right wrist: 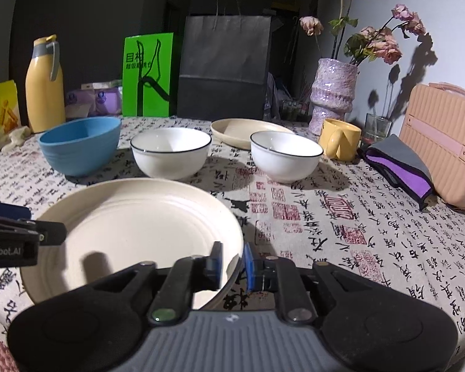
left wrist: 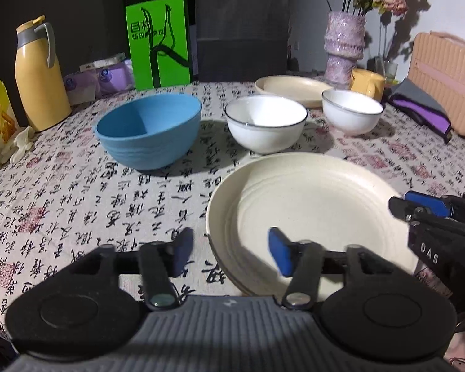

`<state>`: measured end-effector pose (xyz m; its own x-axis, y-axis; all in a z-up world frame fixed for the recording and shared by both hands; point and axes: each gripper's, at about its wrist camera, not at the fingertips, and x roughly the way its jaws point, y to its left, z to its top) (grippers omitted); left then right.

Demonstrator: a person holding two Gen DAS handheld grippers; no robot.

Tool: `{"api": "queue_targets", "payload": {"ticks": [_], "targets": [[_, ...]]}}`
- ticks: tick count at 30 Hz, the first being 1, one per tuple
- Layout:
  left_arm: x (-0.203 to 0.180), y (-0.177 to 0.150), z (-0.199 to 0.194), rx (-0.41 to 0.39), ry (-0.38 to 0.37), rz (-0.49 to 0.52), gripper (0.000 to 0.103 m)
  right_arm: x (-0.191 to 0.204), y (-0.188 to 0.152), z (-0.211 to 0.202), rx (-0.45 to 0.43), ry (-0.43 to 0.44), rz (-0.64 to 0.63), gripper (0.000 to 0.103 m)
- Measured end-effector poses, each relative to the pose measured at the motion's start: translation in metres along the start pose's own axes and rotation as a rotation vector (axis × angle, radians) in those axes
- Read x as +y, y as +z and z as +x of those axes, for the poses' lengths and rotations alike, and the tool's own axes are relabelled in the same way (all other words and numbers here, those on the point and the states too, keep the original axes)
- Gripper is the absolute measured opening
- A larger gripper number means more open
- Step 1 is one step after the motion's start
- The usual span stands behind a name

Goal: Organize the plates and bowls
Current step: 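Open both grippers to release the stacked plate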

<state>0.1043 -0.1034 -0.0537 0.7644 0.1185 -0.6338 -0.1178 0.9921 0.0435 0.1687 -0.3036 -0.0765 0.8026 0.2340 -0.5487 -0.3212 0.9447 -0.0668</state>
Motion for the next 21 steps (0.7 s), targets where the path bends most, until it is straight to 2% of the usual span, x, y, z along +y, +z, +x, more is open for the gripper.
{"api": "queue_targets", "payload": {"ticks": [3, 5, 8, 9, 11, 15, 21], "targets": [[0.005, 0.002, -0.005, -0.020, -0.008, -0.019, 0.071, -0.003, 0.002, -0.004, -0.009, 0.013, 0.018, 0.034], [0.009, 0.003, -0.007, -0.028, -0.017, -0.034, 0.077, -0.006, 0.003, -0.006, -0.011, 0.025, 0.036, 0.053], [0.014, 0.003, -0.011, -0.036, -0.030, -0.049, 0.094, -0.012, 0.005, -0.010, -0.014, 0.054, 0.073, 0.076], [0.016, 0.003, -0.012, -0.037, -0.035, -0.054, 0.102, -0.015, 0.005, -0.012, -0.016, 0.066, 0.085, 0.089], [0.019, 0.004, -0.017, -0.050, -0.043, -0.068, 0.103, -0.019, 0.006, -0.014, -0.014, 0.090, 0.108, 0.102], [0.021, 0.006, -0.024, -0.054, -0.066, -0.089, 0.103, -0.028, 0.010, -0.019, -0.007, 0.117, 0.155, 0.103], [0.024, 0.003, -0.027, -0.059, -0.066, -0.107, 0.103, -0.030, 0.008, -0.023, 0.004, 0.102, 0.176, 0.103]]}}
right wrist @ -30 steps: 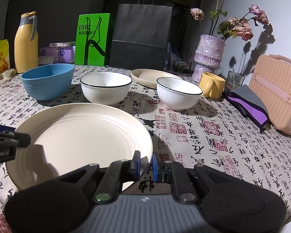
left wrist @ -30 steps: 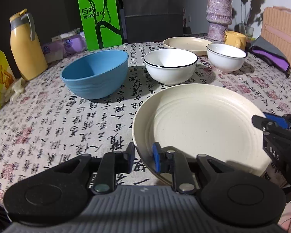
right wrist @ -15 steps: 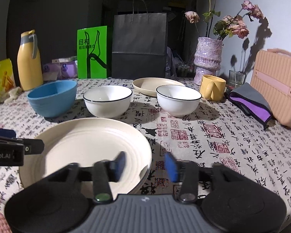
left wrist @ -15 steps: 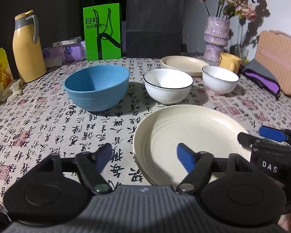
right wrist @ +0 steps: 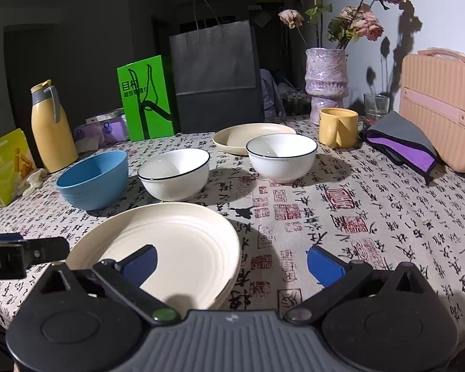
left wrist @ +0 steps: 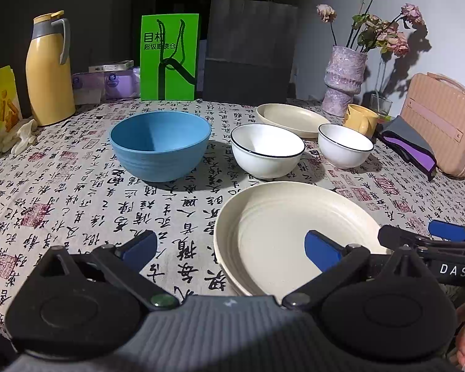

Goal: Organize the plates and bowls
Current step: 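Withdraw both open grippers from the plate stack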

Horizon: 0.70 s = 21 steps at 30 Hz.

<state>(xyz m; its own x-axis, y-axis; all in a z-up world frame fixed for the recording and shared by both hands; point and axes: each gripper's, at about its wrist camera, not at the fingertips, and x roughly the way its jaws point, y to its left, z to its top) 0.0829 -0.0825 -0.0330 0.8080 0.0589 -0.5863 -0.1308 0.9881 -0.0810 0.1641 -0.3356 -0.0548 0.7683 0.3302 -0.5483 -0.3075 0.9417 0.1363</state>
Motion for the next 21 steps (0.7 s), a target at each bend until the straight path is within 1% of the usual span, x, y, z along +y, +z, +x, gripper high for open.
{"api": "queue_targets", "payload": {"ticks": [5, 11, 21], "targets": [[0.005, -0.001, -0.002, -0.003, -0.002, -0.027, 0.103, -0.002, -0.003, -0.003, 0.009, -0.005, 0.027, 0.103], [0.013, -0.008, -0.018, -0.045, -0.019, -0.069, 0.103, -0.002, -0.010, -0.014, 0.016, 0.008, 0.053, 0.103], [0.016, -0.015, -0.034, -0.077, -0.037, -0.082, 0.103, 0.004, -0.009, -0.035, -0.026, 0.010, 0.028, 0.103]]}}
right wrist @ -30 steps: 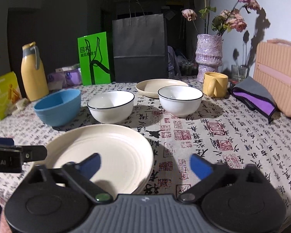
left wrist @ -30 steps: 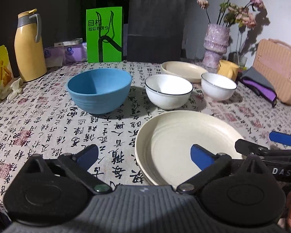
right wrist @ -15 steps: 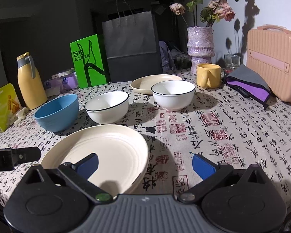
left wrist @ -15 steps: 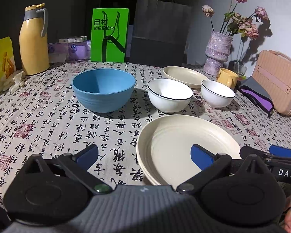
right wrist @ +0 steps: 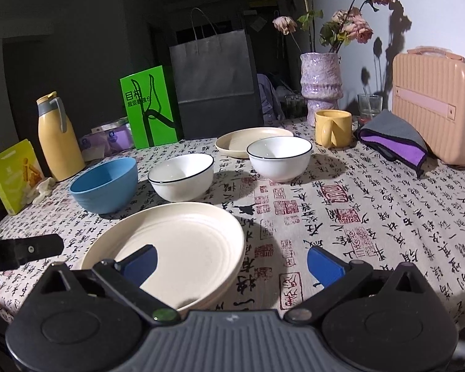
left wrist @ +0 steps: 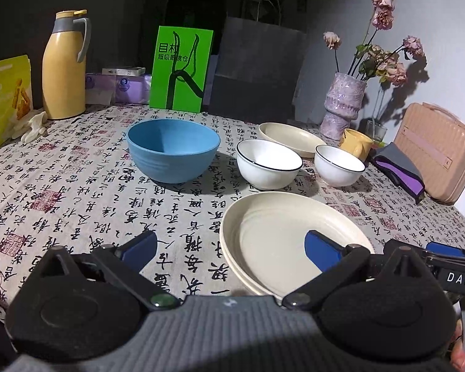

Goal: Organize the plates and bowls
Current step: 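Withdraw both open grippers from the plate stack, then move both open grippers past the bowls toward the cream plate by the black bag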

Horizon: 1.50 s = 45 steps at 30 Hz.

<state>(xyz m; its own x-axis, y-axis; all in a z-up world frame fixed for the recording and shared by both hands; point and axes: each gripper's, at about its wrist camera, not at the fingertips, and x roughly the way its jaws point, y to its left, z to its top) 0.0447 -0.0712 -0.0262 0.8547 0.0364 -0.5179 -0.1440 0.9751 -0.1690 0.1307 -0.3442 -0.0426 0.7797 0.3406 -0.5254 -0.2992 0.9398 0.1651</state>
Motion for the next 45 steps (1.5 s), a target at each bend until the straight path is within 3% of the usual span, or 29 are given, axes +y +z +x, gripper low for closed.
{"api": "queue_targets", "payload": {"ticks": [14, 29, 38, 45], "targets": [[-0.001, -0.008, -0.020, -0.041, -0.031, 0.004, 0.103, -0.007, -0.008, -0.019, -0.009, 0.017, 0.008, 0.103], [-0.016, -0.001, 0.000, -0.029, -0.061, 0.053, 0.103, -0.039, -0.006, -0.010, 0.017, 0.024, 0.060, 0.103], [-0.028, 0.018, 0.014, -0.019, -0.089, 0.071, 0.103, -0.059, 0.021, 0.000, 0.009, 0.050, 0.065, 0.103], [-0.050, 0.040, 0.029, -0.013, -0.120, 0.074, 0.103, -0.075, 0.054, 0.027, 0.056, 0.081, 0.074, 0.103]]}}
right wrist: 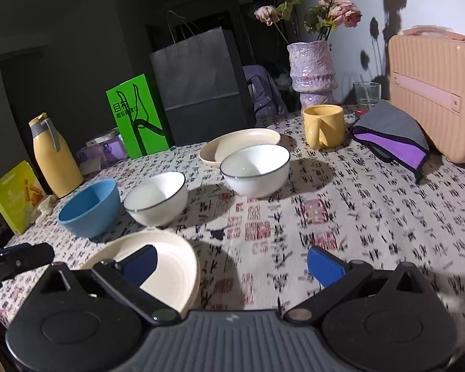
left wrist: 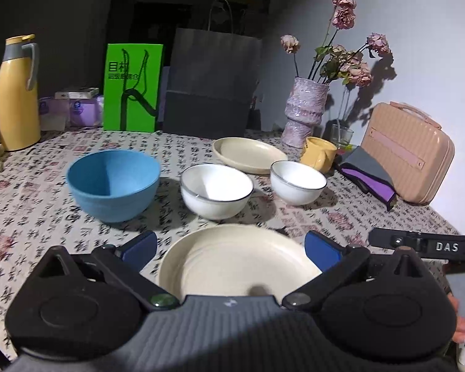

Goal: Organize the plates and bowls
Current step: 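Move both open grippers past the bowls toward the cream plate by the black bag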

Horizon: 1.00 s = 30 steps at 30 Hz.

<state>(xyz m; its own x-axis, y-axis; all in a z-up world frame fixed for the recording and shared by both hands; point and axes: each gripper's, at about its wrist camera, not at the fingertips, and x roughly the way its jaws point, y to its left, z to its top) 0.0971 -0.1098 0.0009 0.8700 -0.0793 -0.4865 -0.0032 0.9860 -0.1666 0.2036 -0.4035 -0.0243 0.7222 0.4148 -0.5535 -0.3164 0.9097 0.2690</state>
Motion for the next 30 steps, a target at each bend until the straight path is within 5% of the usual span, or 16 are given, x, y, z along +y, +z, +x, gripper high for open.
{"api": "queue_targets", "payload": {"ticks": [6, 30], "targets": [[-0.006, 0.022, 0.024, 0.040, -0.048, -0.080, 0.103, -0.011, 0.034, 0.016, -0.005, 0.026, 0.000, 0.103], [-0.048, 0.105, 0.081, 0.012, -0.004, -0.206, 0.103, -0.043, 0.174, 0.071, -0.010, 0.187, 0.022, 0.103]]}}
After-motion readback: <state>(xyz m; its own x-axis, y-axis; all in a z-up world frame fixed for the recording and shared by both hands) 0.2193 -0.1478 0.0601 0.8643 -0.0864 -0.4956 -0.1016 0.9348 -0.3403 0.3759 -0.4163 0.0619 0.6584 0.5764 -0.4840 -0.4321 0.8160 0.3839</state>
